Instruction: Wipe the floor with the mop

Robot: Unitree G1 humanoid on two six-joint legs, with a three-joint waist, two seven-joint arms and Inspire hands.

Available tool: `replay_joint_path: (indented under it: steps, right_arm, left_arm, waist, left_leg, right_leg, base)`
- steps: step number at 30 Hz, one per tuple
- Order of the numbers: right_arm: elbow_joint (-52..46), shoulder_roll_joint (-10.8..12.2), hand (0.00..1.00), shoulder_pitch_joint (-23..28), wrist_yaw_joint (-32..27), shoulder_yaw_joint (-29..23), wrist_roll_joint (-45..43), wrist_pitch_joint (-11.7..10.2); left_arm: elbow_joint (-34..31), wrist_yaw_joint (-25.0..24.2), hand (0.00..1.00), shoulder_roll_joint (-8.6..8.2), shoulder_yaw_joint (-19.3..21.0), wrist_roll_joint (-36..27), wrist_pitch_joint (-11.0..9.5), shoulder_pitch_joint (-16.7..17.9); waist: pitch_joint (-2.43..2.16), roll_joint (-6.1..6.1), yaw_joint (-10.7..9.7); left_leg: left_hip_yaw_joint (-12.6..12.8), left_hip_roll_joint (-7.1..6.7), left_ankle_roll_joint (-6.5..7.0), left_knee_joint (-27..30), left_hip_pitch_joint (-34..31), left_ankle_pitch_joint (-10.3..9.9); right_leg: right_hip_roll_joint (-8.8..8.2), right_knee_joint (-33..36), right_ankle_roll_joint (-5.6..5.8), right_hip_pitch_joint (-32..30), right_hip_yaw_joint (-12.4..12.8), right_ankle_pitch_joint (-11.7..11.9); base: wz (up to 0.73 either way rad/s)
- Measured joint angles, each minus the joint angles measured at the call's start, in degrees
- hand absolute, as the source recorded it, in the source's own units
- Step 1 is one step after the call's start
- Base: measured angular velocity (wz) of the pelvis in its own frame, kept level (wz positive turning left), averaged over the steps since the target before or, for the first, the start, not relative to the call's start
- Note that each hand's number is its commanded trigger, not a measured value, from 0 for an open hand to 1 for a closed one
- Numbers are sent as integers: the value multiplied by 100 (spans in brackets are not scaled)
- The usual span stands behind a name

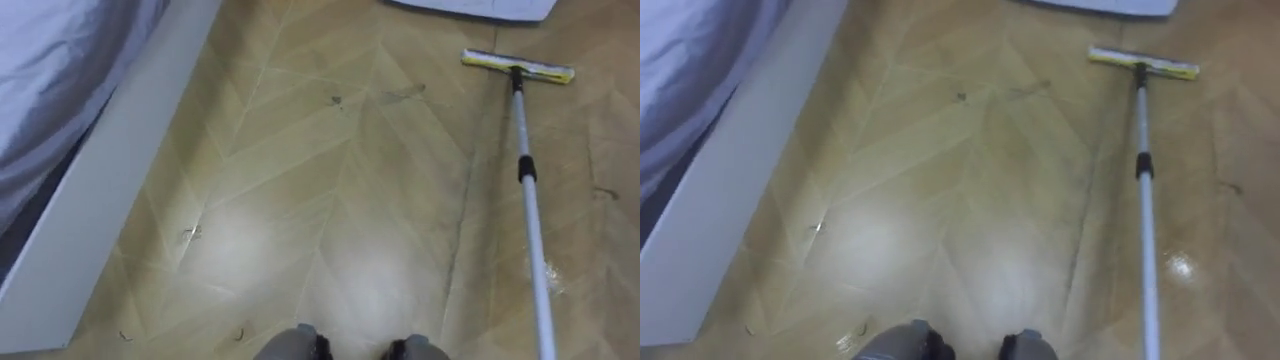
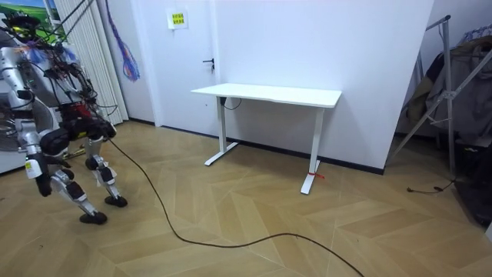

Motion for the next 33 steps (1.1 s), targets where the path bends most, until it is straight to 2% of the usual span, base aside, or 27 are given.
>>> replay_joint_path:
  steps: [1,3,4,5,7,10,11,12,13,15,16,19,22,25,31,33]
  right_arm:
    - [-2,-14,100,43,45,5,105,-52]
    - [27,32,100,209,84,3,341,-106]
    - [34,71,100,355,142,12,453,-110]
    - [43,83,100,437,177,26,459,-124]
    - [75,64,100,973,190,60,355,-158]
    - [85,127,100,1419,-39,80,63,-65]
    - [82,185,100,1610,-140,160,-50,11]
    - [105,251,100,1745,-189,158,-112,71]
    - [103,334,100,1854,-202,158,-145,65]
    - [103,499,100,1990,-173,155,-239,42]
    - [71,572,100,2104,-140,155,-240,46]
    - [9,620,100,2193,-108,155,-242,41]
    - [-32,700,100,2289,-112,166,-229,46]
    - [-70,798,100,2280,-113,171,-225,42]
    - [-219,902,100,2273,-99,167,-148,-35]
    - [-239,971,100,2281,-67,169,-37,-89]
  left_arm:
    - [24,-48,0,4,2,8,5,-41]
    - [39,-95,0,0,11,-9,-31,-97]
    - [30,-127,0,-25,11,0,-29,-95]
    - [31,-158,0,-32,22,20,-28,-130]
    - [146,-191,0,-50,314,71,-34,-172]
    - [98,-147,0,-65,407,59,-150,-180]
    - [100,-121,0,-92,397,57,-174,-181]
    - [96,-61,0,-129,399,46,-179,-181]
    - [81,-13,0,-159,427,62,-179,-183]
    - [102,119,0,-195,603,62,-177,-176]
    - [100,174,0,-204,673,62,-177,-164]
    - [48,243,0,-201,674,141,-172,-139]
    - [-117,365,0,-201,676,320,-29,-54]
    - [-117,471,0,-251,667,323,87,-38]
    - [-283,572,0,-365,727,389,113,-47]
    - [-303,574,0,-375,824,437,114,-63]
  waist:
    - [-15,-8,10]
    - [-10,13,62]
    - [-8,37,96]
    - [-9,37,94]
    - [-13,66,57]
    - [-15,148,-12]
    - [-52,231,-87]
    - [-68,262,-170]
    - [-86,289,-249]
    - [-72,247,-299]
    - [-79,225,-315]
    - [-75,187,-417]
    - [-79,-7,-431]
    - [-73,-132,-421]
    - [-67,-169,-431]
    - [-51,-165,-428]
  left_leg:
    - [14,12,40,-253,131,-30]
    - [34,48,197,-546,359,-122]
    - [132,134,201,-674,534,-121]
    - [171,146,208,-747,638,-121]
    - [255,107,242,-1040,1108,-142]
    - [339,121,248,-1302,1531,-154]
    - [341,159,244,-1428,1715,-152]
    - [342,171,232,-1581,1907,-141]
    - [333,166,218,-1779,2115,-97]
    - [314,99,223,-2258,2590,55]
    - [306,85,208,-2546,2884,134]
    - [250,84,181,-2953,3248,286]
    - [161,71,130,-3358,3714,451]
    - [150,99,100,-3529,3962,480]
    - [15,107,64,-3678,4090,502]
    - [-11,115,42,-3789,4202,541]
  right_leg:
    - [63,-59,35,59,56,-12]
    - [181,-250,82,199,134,34]
    - [209,-417,65,372,132,101]
    - [205,-493,74,460,135,120]
    - [157,-624,127,833,161,170]
    - [145,-623,220,1119,171,313]
    - [196,-883,227,1355,161,333]
    - [217,-1180,211,1593,82,341]
    - [208,-1460,146,1834,-46,378]
    - [193,-1846,130,2257,-64,473]
    - [183,-2109,121,2535,-161,540]
    - [164,-2590,120,2955,-397,661]
    - [208,-3105,123,3428,-529,775]
    - [268,-3400,114,3735,-580,832]
    - [322,-3686,111,3951,-649,909]
    - [358,-3842,103,4103,-647,982]
  base:
    - [54]
    - [30]
    - [-6]
    - [-28]
    - [-25]
    - [-23]
    - [-32]
    - [-42]
    - [-39]
    - [-35]
    - [-24]
    - [7]
    - [20]
    - [9]
    - [6]
    - [0]
